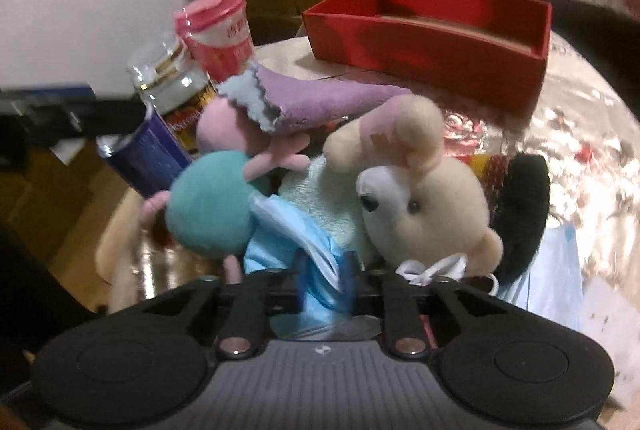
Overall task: Organize soft objects
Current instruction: 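Grasp the blue face mask with the right tool while the left tool grasps the purple cloth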
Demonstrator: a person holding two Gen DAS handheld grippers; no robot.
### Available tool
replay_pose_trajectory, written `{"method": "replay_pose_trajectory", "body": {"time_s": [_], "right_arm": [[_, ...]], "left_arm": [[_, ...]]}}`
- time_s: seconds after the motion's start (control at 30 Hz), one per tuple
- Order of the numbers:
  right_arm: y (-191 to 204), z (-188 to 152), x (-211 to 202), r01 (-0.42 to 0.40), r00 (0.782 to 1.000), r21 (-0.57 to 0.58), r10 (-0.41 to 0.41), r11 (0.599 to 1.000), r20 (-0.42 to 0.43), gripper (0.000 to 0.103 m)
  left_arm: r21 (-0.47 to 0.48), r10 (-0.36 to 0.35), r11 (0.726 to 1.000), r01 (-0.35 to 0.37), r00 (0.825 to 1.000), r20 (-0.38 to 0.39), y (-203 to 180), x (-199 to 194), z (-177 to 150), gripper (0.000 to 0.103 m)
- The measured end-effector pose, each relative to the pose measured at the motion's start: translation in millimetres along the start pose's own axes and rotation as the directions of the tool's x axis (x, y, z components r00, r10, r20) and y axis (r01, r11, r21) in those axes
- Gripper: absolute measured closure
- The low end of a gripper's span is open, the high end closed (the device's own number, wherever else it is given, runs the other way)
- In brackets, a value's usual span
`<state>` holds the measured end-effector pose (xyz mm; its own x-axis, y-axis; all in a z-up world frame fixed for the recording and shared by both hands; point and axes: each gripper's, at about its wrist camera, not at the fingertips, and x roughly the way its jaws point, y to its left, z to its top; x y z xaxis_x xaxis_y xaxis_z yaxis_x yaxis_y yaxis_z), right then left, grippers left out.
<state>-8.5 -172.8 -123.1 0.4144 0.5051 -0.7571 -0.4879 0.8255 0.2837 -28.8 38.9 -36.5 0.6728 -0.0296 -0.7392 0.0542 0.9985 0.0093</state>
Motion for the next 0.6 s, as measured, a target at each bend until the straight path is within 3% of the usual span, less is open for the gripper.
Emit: {"method": "replay_pose_trajectory", "body": {"time_s": [0.23, 0.43, 0.6], "right_arm": [[-16, -6, -42, -0.125, 0.991, 0.129, 0.12, 0.984, 0.051, 0.103], [-45, 0, -69, -0.329, 0.936, 0.284, 0.269, 0.901, 0.228, 0.103], [-70, 1, -73, -0.381, 0.909, 0.359, 0.274, 0.852, 0.315, 0.103]], "left_arm": [[-0.035, -0.048, 0.998, 0.047, 0.998, -0.042, 12, 8, -5, 0.005], [0.03, -0.098, 0.995, 0.098, 0.995, 0.015, 1, -8, -12, 0.007], [0.169, -0.119, 0.979, 0.111, 0.992, 0.036, -26, -10, -19, 0.01]]}}
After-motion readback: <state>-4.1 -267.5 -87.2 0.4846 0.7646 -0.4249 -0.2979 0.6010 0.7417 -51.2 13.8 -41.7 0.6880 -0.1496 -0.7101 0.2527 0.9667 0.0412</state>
